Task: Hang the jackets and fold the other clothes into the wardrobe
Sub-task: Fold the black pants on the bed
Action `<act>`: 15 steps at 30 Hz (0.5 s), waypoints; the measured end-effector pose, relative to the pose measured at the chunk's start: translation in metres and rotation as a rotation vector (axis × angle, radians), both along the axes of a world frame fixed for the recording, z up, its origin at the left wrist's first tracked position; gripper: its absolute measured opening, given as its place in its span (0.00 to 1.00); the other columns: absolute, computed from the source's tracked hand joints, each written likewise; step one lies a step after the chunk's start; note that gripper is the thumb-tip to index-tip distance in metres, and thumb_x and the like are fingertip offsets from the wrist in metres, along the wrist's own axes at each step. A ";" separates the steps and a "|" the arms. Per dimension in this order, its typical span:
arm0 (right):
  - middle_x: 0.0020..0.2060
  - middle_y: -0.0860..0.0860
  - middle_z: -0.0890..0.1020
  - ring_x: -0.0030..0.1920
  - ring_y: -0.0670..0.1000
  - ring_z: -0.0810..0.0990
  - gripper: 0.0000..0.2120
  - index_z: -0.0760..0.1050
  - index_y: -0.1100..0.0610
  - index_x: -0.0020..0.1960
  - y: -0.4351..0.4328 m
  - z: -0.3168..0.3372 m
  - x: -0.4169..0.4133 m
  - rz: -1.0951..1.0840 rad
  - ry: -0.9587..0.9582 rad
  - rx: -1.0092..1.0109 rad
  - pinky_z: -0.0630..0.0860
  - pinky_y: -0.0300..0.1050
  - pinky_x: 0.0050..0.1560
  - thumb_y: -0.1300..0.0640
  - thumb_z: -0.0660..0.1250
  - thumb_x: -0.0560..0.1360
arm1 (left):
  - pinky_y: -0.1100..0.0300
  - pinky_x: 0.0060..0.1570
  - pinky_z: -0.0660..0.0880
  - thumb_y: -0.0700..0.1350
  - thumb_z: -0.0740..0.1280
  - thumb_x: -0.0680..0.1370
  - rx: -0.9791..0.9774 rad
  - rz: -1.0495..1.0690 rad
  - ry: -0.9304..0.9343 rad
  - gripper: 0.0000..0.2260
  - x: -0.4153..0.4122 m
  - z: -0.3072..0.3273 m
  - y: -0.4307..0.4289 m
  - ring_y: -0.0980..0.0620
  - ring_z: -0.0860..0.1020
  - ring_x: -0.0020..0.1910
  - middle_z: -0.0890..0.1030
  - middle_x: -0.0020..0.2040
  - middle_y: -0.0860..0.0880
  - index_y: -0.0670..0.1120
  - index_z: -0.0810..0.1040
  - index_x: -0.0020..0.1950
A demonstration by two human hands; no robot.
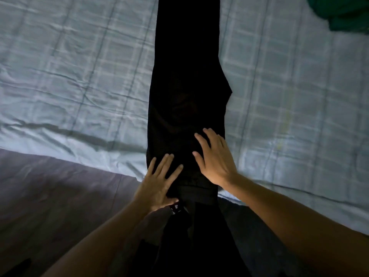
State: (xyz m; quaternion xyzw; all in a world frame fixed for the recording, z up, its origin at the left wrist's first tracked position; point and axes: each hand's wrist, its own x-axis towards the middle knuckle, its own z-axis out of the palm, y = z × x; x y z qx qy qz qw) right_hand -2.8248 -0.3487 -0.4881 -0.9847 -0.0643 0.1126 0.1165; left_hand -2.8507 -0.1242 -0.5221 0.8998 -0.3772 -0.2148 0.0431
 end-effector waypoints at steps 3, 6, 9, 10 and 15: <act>0.68 0.60 0.68 0.70 0.59 0.65 0.26 0.63 0.58 0.72 0.007 0.002 -0.042 -0.028 0.035 0.002 0.66 0.57 0.67 0.44 0.54 0.79 | 0.34 0.69 0.53 0.70 0.71 0.60 0.101 0.012 -0.040 0.54 -0.012 -0.006 -0.002 0.36 0.52 0.75 0.53 0.75 0.35 0.48 0.51 0.76; 0.70 0.60 0.65 0.72 0.59 0.61 0.31 0.61 0.57 0.73 0.007 0.001 -0.076 0.049 0.080 -0.006 0.61 0.57 0.71 0.40 0.56 0.77 | 0.34 0.68 0.57 0.59 0.79 0.56 0.165 0.050 -0.065 0.57 -0.015 -0.008 -0.013 0.34 0.55 0.73 0.57 0.73 0.34 0.48 0.51 0.76; 0.73 0.59 0.61 0.74 0.59 0.56 0.37 0.58 0.55 0.74 0.005 0.003 -0.094 0.114 0.132 -0.022 0.58 0.58 0.72 0.37 0.60 0.72 | 0.38 0.62 0.67 0.52 0.81 0.52 0.137 0.044 -0.078 0.54 -0.015 -0.006 -0.015 0.34 0.67 0.67 0.71 0.66 0.34 0.46 0.59 0.72; 0.73 0.59 0.61 0.75 0.59 0.55 0.40 0.58 0.54 0.75 0.005 0.004 -0.096 0.126 0.144 -0.033 0.59 0.58 0.72 0.36 0.63 0.70 | 0.40 0.59 0.71 0.50 0.81 0.51 0.096 0.034 -0.095 0.51 -0.013 -0.004 -0.014 0.34 0.72 0.63 0.74 0.61 0.34 0.46 0.62 0.70; 0.71 0.59 0.63 0.73 0.60 0.60 0.51 0.54 0.55 0.75 0.007 0.006 -0.092 0.227 0.161 -0.138 0.58 0.59 0.72 0.42 0.76 0.61 | 0.54 0.35 0.76 0.45 0.79 0.51 -0.081 0.031 -0.096 0.38 0.016 0.022 -0.009 0.42 0.78 0.37 0.78 0.42 0.43 0.44 0.73 0.60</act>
